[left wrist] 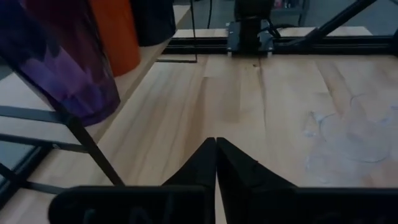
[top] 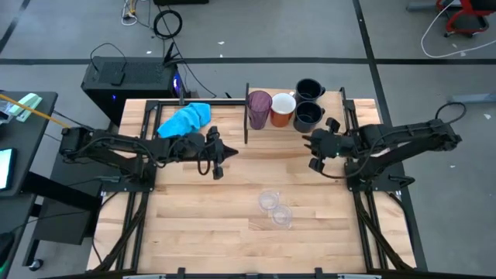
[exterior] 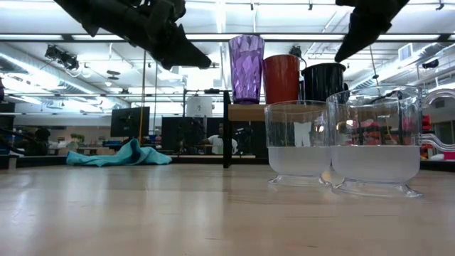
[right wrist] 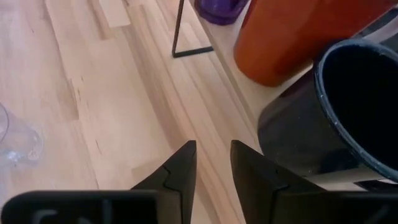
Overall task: Stack small to large cups/mugs on shelf
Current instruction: Adjust the black mugs on the shelf
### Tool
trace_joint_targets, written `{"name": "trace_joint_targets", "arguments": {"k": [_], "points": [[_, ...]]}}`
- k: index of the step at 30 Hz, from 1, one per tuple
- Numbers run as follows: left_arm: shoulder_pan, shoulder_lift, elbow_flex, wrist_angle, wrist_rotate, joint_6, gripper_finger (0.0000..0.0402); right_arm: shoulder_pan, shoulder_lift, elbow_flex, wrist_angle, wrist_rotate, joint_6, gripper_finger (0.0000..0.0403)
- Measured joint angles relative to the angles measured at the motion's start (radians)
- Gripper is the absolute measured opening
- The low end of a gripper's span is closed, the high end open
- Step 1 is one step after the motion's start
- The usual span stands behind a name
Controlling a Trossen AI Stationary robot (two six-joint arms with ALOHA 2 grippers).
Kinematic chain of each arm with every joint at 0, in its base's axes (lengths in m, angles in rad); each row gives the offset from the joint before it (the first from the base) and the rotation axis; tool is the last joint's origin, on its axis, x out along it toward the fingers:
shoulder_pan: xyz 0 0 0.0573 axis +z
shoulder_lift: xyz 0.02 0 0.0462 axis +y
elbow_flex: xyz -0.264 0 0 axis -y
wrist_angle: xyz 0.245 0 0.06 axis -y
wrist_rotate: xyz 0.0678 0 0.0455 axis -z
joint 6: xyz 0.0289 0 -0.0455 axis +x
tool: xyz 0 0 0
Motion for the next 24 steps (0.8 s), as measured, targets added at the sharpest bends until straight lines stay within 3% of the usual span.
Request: {"name": "trace_joint_targets", "arguments": {"k": [6, 11, 14, 20, 24], "points": [[-0.015, 0.000, 0.000, -0.013, 0.001, -0.045, 0.0017, -0.009, 0.001, 0.069, -0.001, -0.139, 0.025, 0.0090], [-0.016, 0.000, 0.000, -0.016, 0.000, -0.006, 0.0024, -0.066, 0.001, 0.196, -0.025, -0.149, -0.058, 0.0073], [-0.013, 0.000, 0.000, -0.014, 0.000, 0.015, 0.0023, -0.175, 0.001, 0.266, -0.026, -0.183, -0.131, 0.0057], [0.001, 0.000, 0.000, 0.005, -0.001, 0.040, 0.0013, -0.510, 0.033, 0.411, -0.082, -0.425, -0.261, 0.0009], [0.000, 0.000, 0.000, 0.006, 0.000, 0.041, 0.0016, -0.688, 0.073, 0.472, -0.158, -0.490, -0.327, 0.0012]]}}
